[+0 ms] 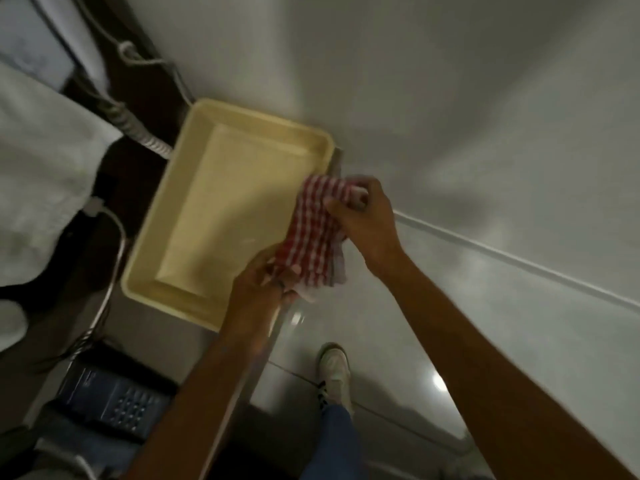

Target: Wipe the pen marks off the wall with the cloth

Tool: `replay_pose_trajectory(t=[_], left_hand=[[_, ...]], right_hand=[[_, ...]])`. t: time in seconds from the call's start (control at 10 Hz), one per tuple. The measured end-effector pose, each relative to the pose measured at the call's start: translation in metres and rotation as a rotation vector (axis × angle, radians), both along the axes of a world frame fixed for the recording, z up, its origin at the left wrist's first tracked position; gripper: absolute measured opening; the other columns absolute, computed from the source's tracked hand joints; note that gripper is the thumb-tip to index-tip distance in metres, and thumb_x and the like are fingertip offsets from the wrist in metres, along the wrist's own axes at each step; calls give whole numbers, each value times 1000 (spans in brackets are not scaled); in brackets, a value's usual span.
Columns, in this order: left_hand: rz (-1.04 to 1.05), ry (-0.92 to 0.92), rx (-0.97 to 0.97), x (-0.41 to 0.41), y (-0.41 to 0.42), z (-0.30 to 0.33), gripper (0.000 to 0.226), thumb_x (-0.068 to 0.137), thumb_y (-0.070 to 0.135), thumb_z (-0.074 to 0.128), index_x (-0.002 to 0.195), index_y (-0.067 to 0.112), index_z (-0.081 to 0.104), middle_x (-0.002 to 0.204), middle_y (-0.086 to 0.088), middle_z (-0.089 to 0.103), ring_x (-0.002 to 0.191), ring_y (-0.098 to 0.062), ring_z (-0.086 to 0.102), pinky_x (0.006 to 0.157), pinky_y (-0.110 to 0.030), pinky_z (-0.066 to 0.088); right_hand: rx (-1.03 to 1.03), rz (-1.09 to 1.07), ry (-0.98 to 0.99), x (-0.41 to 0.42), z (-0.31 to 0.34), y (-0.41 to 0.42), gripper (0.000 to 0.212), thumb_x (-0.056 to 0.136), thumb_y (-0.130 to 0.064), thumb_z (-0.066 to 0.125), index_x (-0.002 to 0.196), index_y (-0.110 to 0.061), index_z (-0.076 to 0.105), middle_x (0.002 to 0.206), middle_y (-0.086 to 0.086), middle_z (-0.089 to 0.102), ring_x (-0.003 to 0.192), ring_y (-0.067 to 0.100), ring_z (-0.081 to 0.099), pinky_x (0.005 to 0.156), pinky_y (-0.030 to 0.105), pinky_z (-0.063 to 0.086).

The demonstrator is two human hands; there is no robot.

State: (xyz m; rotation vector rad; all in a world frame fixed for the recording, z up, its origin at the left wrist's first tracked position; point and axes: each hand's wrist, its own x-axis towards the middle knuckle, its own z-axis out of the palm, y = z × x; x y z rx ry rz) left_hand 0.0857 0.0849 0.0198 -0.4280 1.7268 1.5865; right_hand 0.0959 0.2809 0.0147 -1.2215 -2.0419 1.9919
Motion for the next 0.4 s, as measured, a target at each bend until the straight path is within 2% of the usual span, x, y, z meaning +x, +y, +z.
replay_pose_trajectory(t=[0.1, 0.2, 0.3, 0.4], left_hand=[[36, 123, -82, -55, -22, -22, 34, 100, -3, 66, 123, 22, 72, 121, -9, 76, 99, -20, 79, 76, -28, 68], [-43, 155, -189, -94, -31, -60, 36, 102, -1, 65, 133, 18, 68, 129, -12, 72, 104, -22, 75, 75, -26, 68], [-293, 204, -488, -107, -29, -78, 42, 103, 11, 66, 145, 15, 63, 132, -15, 72, 115, -38, 72, 88, -44, 64], [-574, 369, -822, -104, -21, -54, 64, 100, 31, 66, 157, 11, 46, 152, -24, 52, 135, -45, 56, 108, -53, 52]], right_hand=[[351, 316, -44, -73, -12, -15, 43, 93, -21, 73, 134, -14, 62, 112, 0, 74, 103, 21, 70, 94, 26, 52], [724, 610, -214, -125, -41, -33, 54, 90, -10, 60, 144, -10, 53, 124, 16, 73, 127, 38, 61, 126, 48, 30], [956, 822, -319, -137, -56, -46, 54, 91, -6, 56, 144, -4, 49, 133, 19, 67, 136, 40, 53, 132, 53, 22], [1005, 795, -289, -124, -39, -39, 55, 95, -13, 55, 148, -3, 47, 146, 21, 59, 151, 41, 37, 136, 54, 6]])
